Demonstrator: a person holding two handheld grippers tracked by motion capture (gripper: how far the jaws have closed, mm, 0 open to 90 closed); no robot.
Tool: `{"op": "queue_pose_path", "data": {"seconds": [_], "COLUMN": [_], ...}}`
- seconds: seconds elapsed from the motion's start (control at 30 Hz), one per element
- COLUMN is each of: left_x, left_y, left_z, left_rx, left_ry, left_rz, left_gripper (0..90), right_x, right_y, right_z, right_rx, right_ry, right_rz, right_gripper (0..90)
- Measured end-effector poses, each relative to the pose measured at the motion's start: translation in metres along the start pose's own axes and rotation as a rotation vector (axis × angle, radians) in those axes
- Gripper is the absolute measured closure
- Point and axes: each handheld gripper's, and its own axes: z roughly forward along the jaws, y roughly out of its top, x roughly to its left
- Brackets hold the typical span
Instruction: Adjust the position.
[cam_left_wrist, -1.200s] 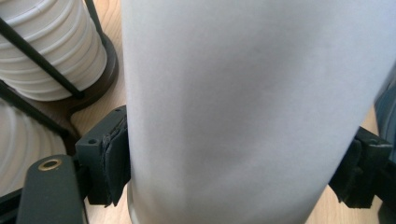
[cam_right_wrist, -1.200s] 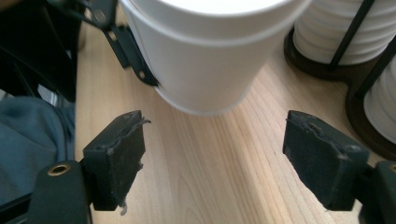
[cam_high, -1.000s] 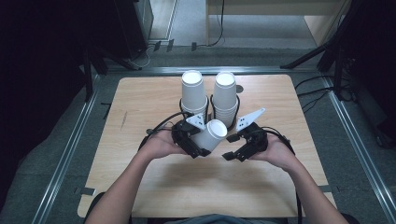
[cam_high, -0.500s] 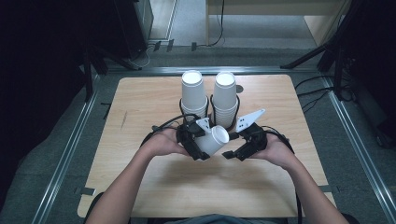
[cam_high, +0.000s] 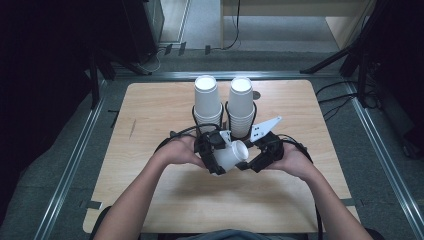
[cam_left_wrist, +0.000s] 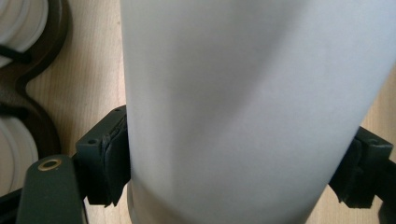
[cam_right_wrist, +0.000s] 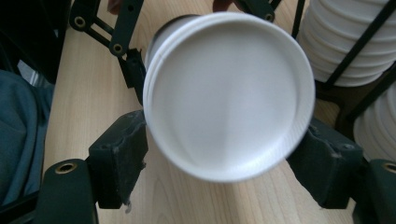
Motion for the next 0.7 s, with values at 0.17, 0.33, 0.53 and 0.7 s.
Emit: {"op": "queue_pose_path", "data": {"seconds": [0.17,0.33,0.53,0.7], "left_x": [-0.004,-0.009,-0.008,-0.011], "left_y": [0.002,0.005,0.003,-0.003], "left_z": [0.004,0.008,0.007,0.004], "left_rx": [0.025,0.034,0.013,-0.055], "left_ry": [-0.009,-0.024,-0.032,0.026], "left_rz": [0.027,0.068,0.066,0.076], "left_gripper": [15.1,15.1,14.3,7.8], "right_x": [-0.001,0.003,0.004,0.006], "right_y": [0.002,0.006,0.007,0.008], "right_z": [0.006,0.015,0.014,0.01], "right_rx": [0.008,0.034,0.042,0.044], "right_ry": [0.032,0.065,0.065,0.053], "right_rz": [-0.003,-0.029,-0.023,-0.037], "right_gripper": [22.0,21.9,23.8,23.6]}}
